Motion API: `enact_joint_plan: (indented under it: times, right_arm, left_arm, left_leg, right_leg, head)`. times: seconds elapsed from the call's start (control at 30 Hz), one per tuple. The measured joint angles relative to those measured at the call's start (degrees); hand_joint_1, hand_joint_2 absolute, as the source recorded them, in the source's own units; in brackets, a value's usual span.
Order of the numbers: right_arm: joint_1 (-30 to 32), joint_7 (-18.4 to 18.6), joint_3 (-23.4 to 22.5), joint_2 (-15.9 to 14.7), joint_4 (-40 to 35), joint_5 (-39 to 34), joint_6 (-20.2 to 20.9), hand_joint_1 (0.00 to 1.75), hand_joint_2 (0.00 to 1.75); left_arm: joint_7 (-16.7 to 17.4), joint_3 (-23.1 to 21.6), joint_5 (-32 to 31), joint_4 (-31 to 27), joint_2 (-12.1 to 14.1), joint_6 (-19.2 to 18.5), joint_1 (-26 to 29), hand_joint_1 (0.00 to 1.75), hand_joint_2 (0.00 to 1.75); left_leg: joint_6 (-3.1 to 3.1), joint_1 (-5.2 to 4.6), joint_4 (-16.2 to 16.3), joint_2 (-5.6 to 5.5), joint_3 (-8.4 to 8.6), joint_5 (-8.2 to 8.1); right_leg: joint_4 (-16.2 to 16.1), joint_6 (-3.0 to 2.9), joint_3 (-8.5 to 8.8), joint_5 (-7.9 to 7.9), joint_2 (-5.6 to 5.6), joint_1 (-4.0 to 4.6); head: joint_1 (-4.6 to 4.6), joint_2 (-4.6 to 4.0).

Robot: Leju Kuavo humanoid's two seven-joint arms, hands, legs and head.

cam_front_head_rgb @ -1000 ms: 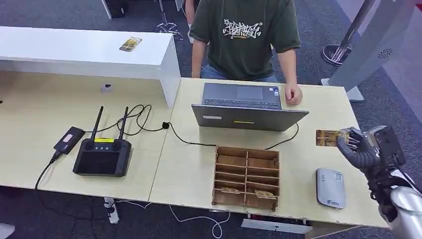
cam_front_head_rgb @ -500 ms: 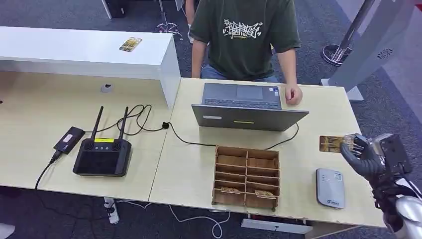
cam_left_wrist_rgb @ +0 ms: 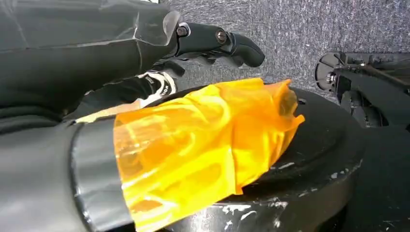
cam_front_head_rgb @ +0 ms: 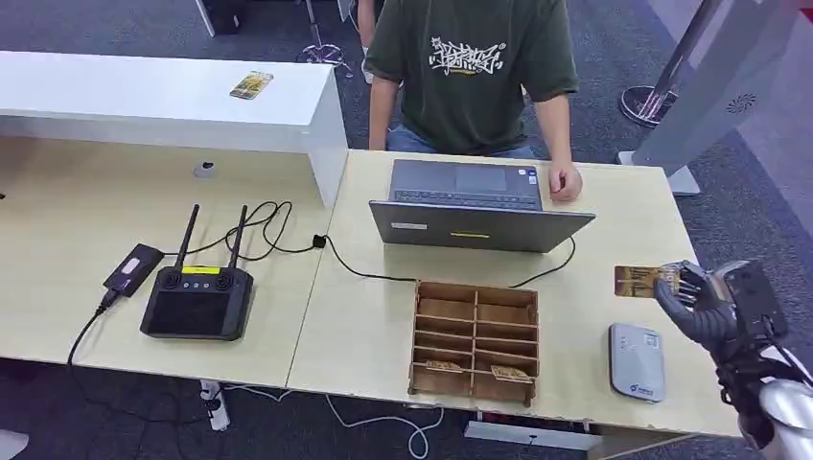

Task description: Pass the card to the sensor for recognition and then transmit it.

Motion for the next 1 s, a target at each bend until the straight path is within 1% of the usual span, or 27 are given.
enact_joint_plan:
  times: [0.27,0.6,0.8,1.0]
  right_arm:
    - [-0.7,-0.2,0.1,1.4,2.4,0.8,0.0,1.75,1.75]
    - [-0.8,0.2,0.0,1.5,3.2,0.8,0.0,1.75,1.75]
    - [-0.7,0.3,-1.1,1.5,3.6,-0.1,0.0,1.75,1.75]
    - [0.5,-0.2,-1.6,1.5,2.7,-0.8,0.3,1.75,1.75]
  left_arm:
    - [0.0,0.0,0.0,0.0,0.0,0.0,0.0,0.00,0.00]
    - [0.1,0.0,0.0,0.0,0.0,0.0,0.0,0.00,0.00]
    - [0.1,0.0,0.0,0.0,0.0,0.0,0.0,0.00,0.00]
    - [-0.1,0.0,0.0,0.0,0.0,0.0,0.0,0.00,0.00]
  left_leg:
    - [0.00,0.00,0.0,0.00,-0.01,0.00]
    - [0.00,0.00,0.0,0.00,-0.01,0.00]
    - [0.00,0.00,0.0,0.00,0.00,0.00]
    - [0.00,0.00,0.0,-0.01,-0.01,-0.01]
  right_leg:
    - [0.0,0.00,0.00,-0.01,-0.02,0.00]
    - [0.0,0.01,0.00,-0.01,-0.02,0.00]
    - [0.0,0.01,0.00,-0.01,-0.02,0.00]
    - [0.0,0.01,-0.01,-0.01,-0.02,0.00]
  head:
    - [0.00,0.00]
    - [0.00,0.00]
    - [0.00,0.00]
    - [0.00,0.00]
